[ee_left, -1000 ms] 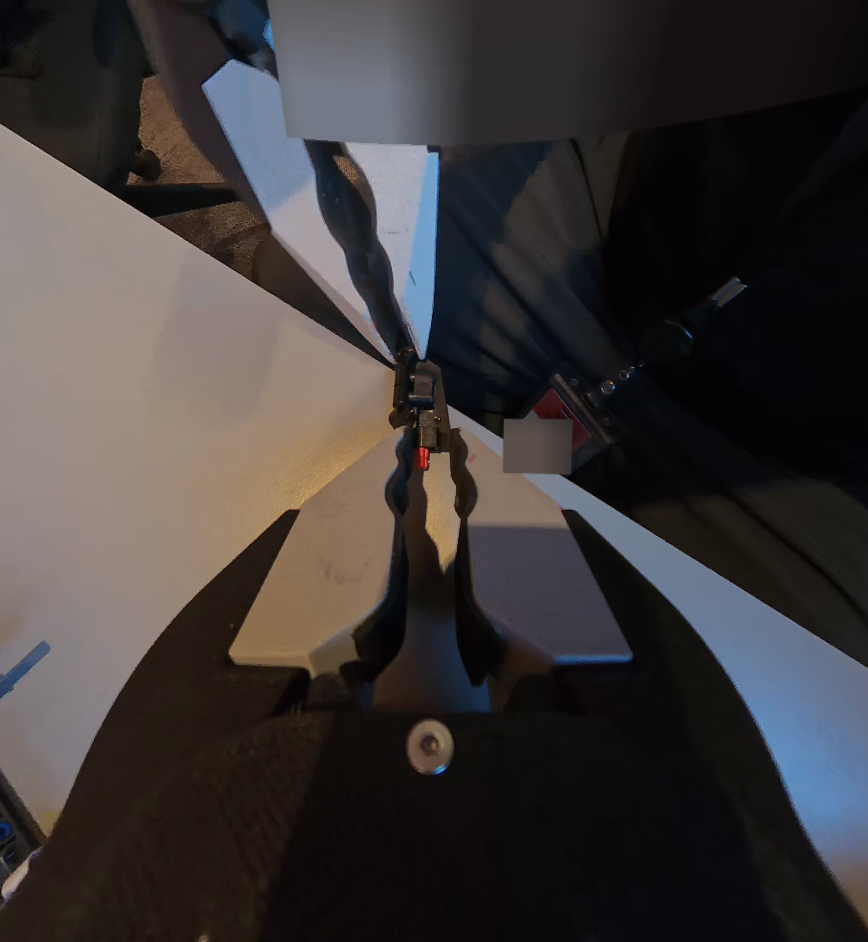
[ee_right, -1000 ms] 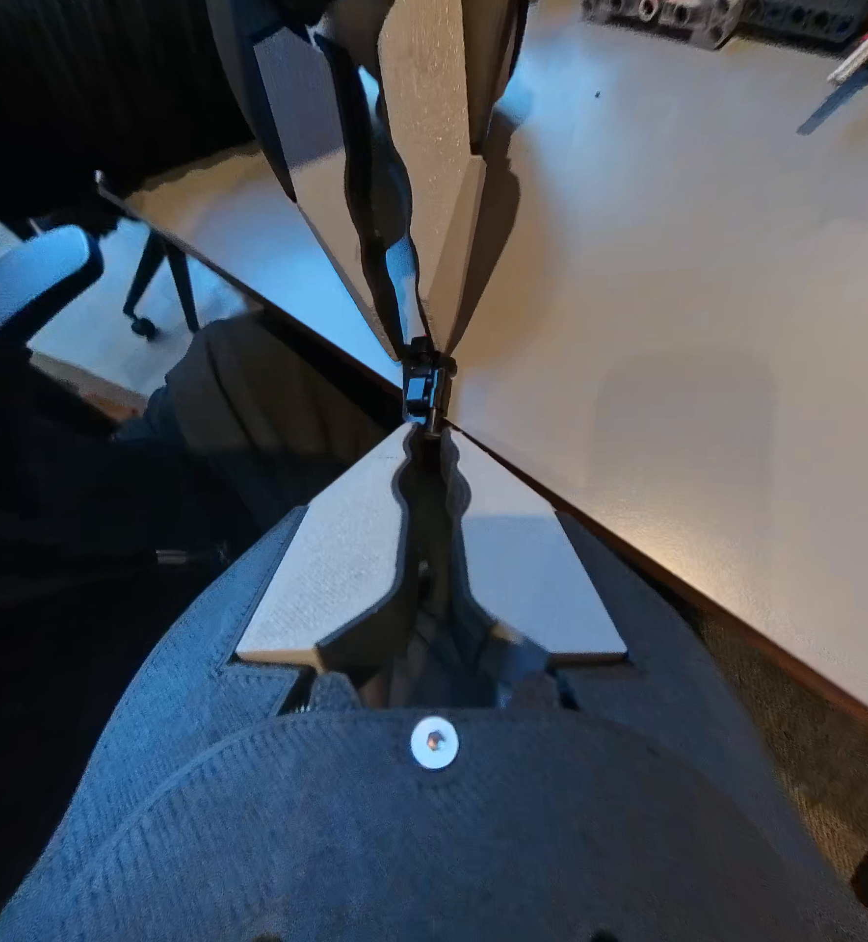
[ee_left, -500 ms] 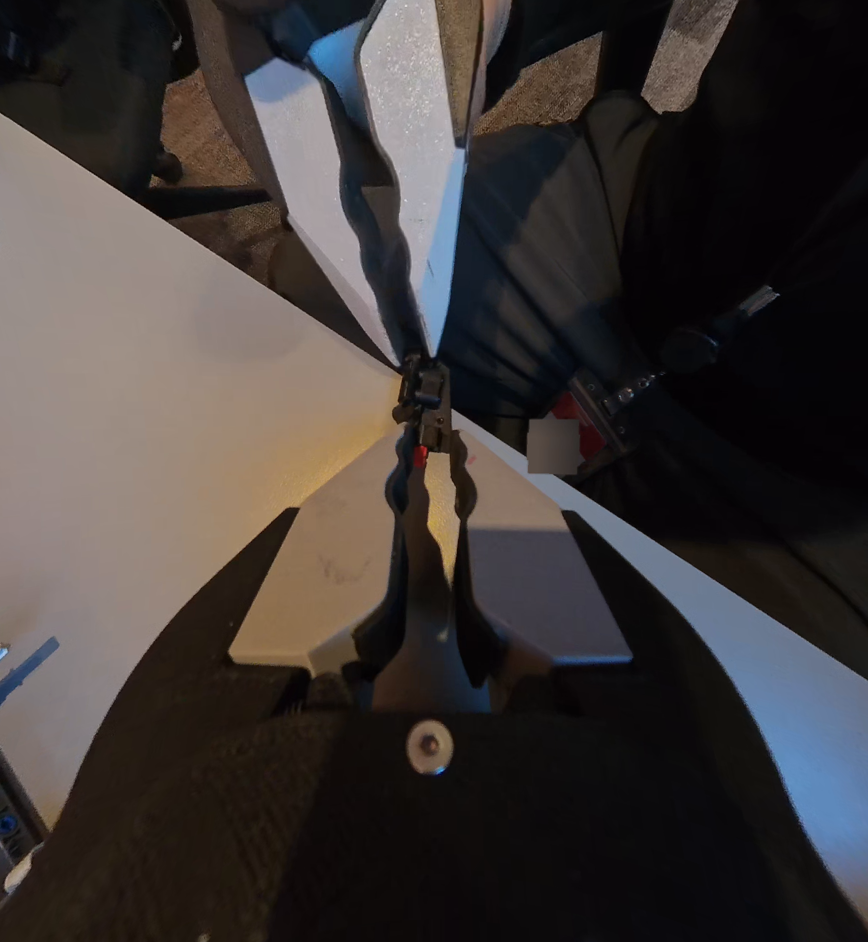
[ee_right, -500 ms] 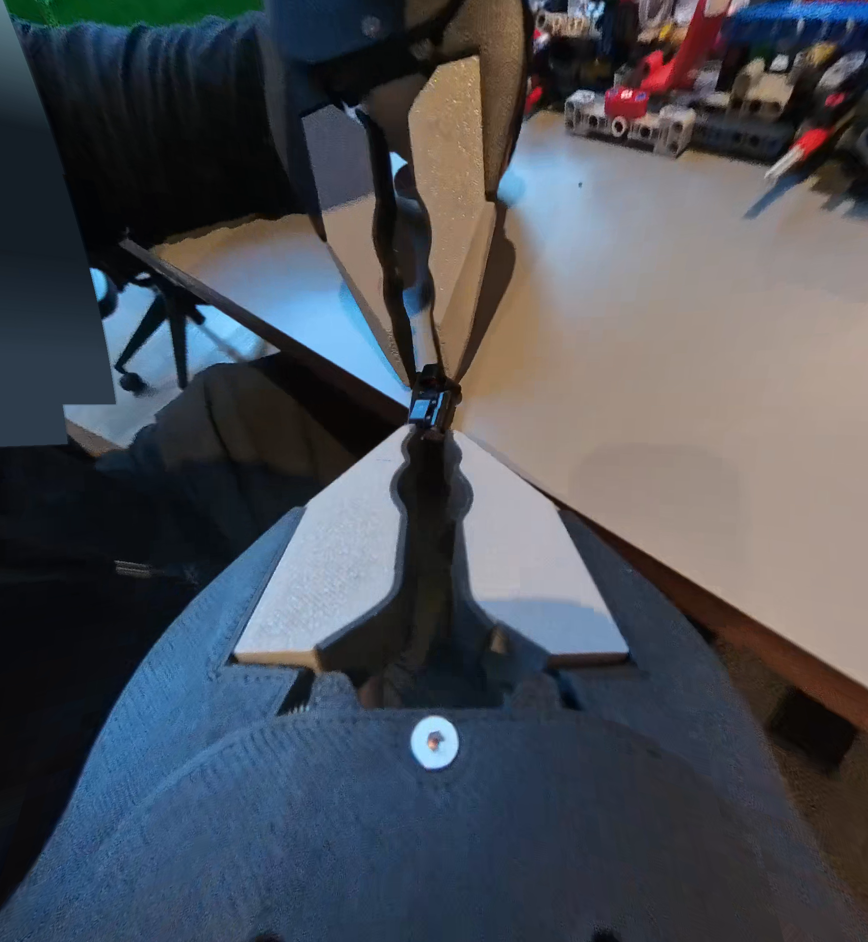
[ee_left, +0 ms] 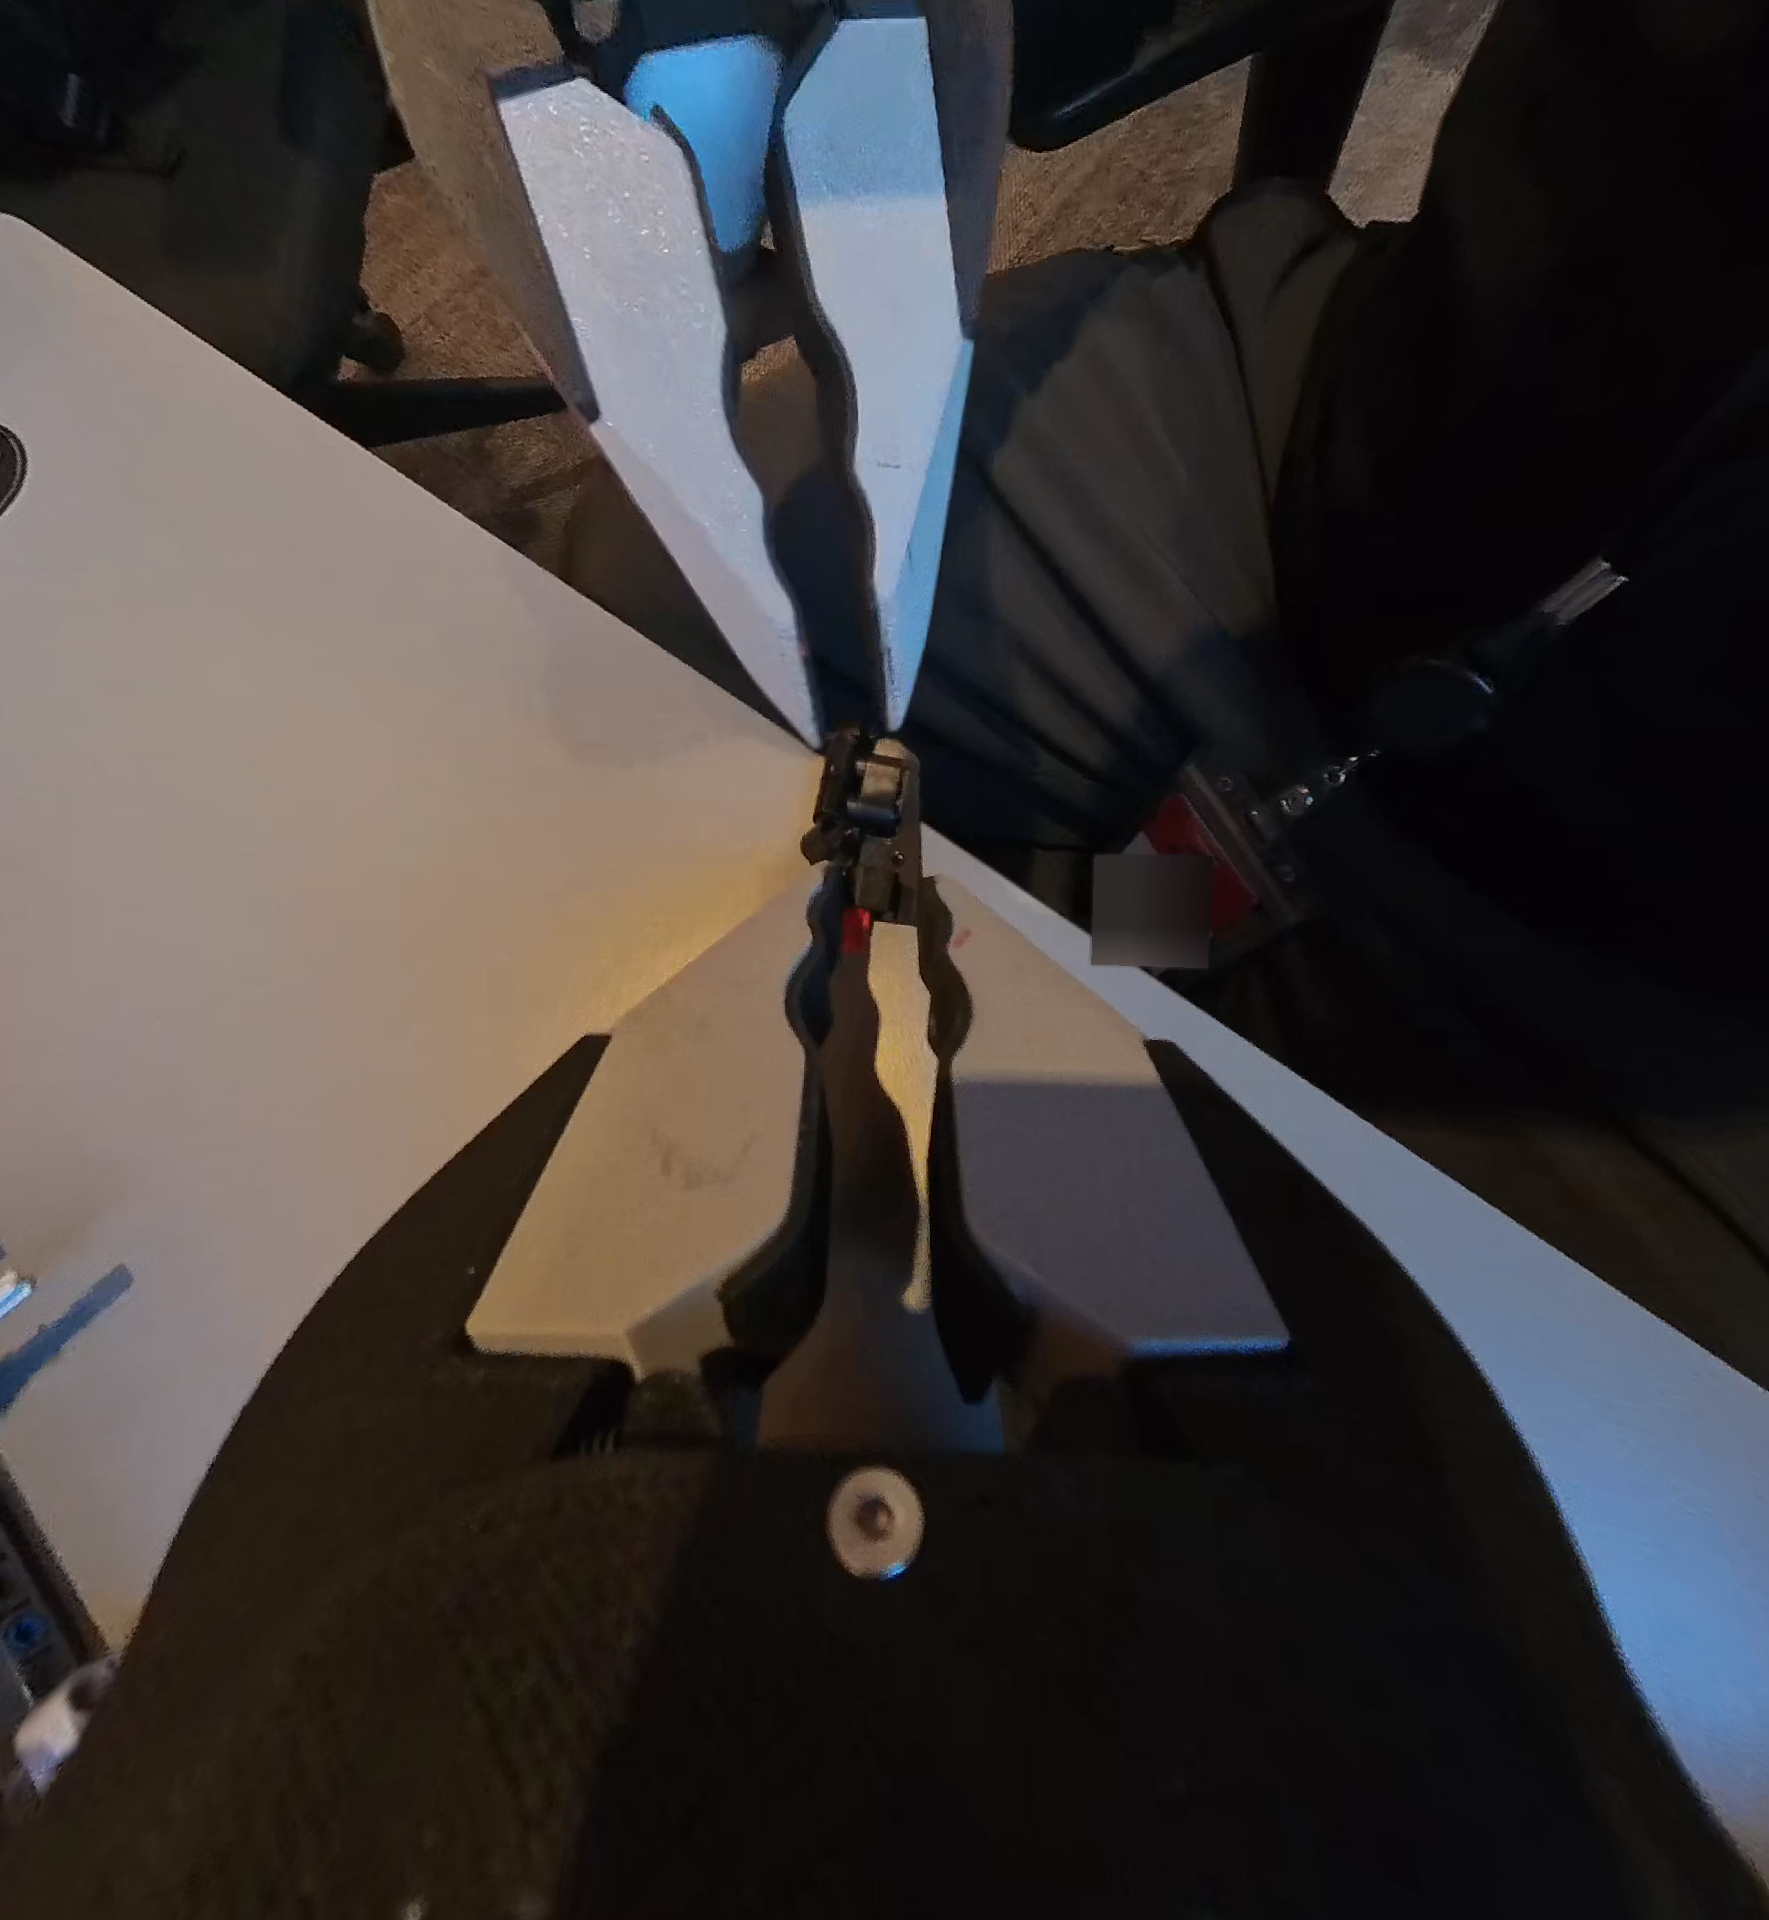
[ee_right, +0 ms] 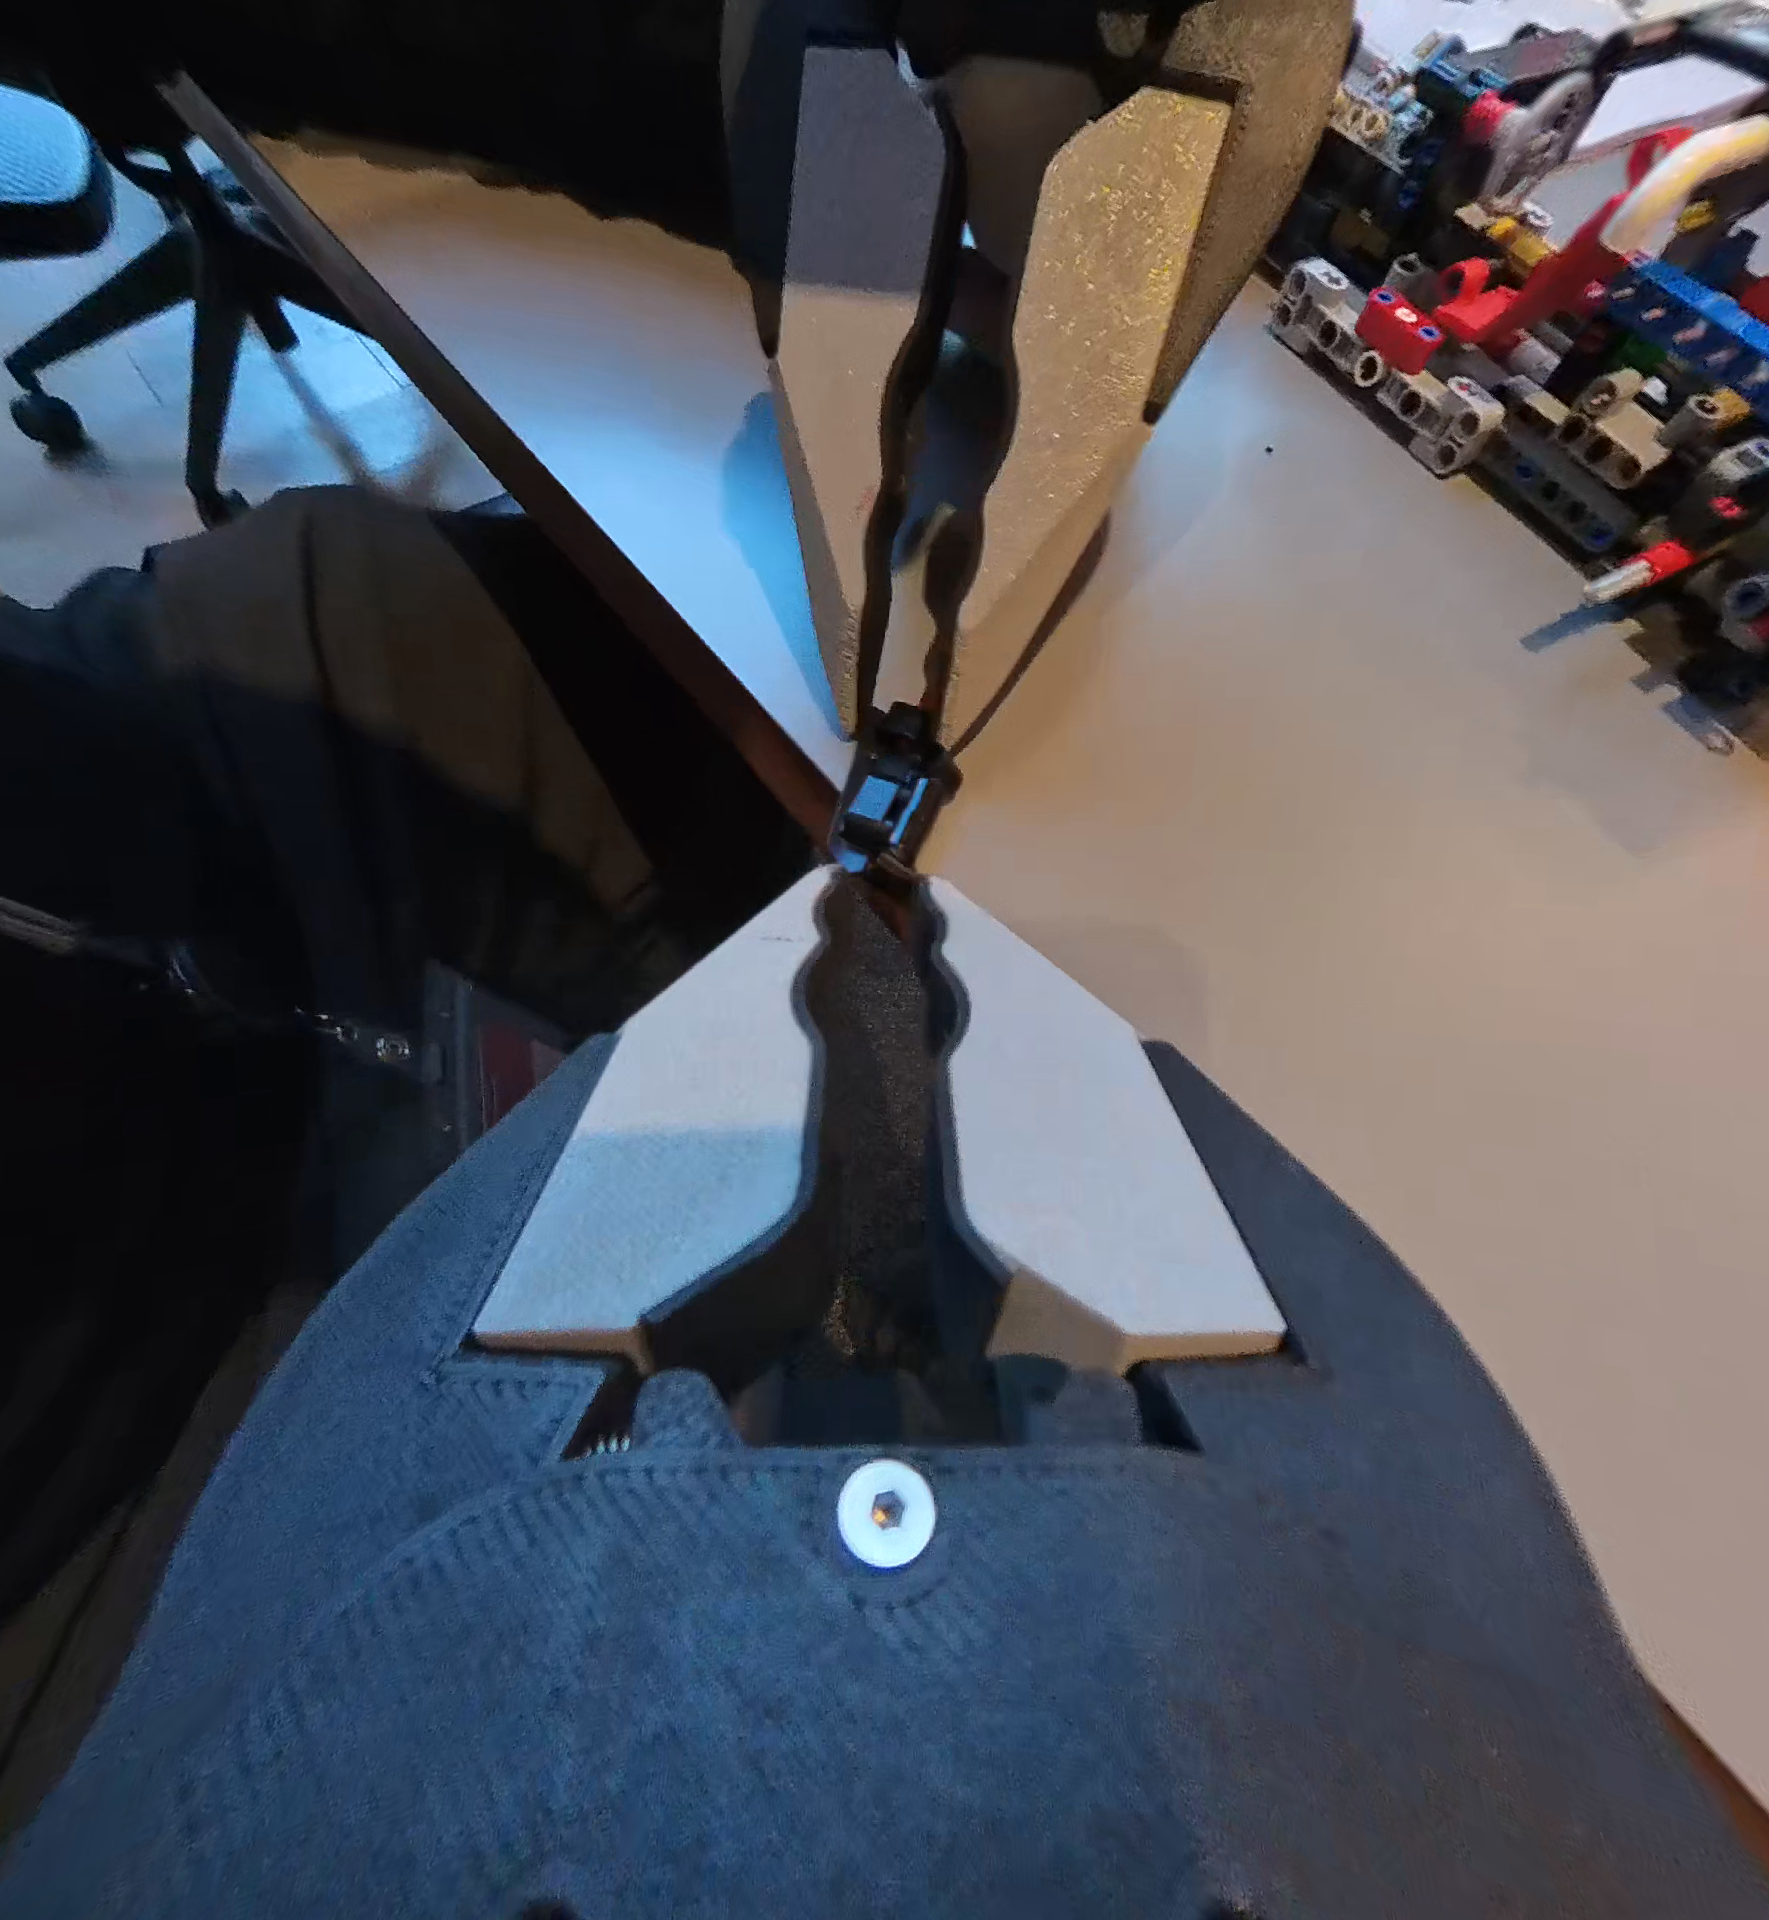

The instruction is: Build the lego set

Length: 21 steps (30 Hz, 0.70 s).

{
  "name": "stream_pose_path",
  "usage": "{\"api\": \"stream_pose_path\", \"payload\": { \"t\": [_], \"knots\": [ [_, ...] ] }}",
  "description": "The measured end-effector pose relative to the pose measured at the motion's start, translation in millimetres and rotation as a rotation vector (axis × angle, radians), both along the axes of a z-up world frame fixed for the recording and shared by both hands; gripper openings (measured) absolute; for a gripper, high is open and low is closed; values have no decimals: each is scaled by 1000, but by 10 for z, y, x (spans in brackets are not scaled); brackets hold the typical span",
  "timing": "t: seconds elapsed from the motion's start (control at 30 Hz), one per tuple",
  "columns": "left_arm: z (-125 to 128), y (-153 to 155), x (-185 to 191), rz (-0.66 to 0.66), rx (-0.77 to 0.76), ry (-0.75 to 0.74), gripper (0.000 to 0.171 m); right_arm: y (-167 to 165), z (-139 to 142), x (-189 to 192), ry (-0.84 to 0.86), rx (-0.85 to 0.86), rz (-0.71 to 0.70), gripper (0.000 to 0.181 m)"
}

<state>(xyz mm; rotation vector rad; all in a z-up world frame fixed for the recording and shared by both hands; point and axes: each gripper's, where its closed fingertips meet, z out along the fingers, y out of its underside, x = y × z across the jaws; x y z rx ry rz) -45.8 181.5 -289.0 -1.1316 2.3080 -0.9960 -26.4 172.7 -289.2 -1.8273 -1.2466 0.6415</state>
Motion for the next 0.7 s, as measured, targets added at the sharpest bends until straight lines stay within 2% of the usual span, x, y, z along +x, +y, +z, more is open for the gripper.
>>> {"api": "stream_pose_path", "payload": {
  "t": [0.13,0.3,0.4,0.53,0.7],
  "knots": [
    [3,119,-211,89,22,-12,10,62,159,-190,76,-15,15,6],
    [6,189,-603,215,33,-13,10,194,342,-530,81,-12,110,25],
    [9,240,-775,356,62,-22,10,153,260,-822,63,-78,191,31],
    [14,259,-1011,500,73,-20,10,335,147,-1014,-61,147,127,30],
    [141,219,-1150,594,-8,-77,9,308,55,-1219,-166,196,173,32]
  ]
}}
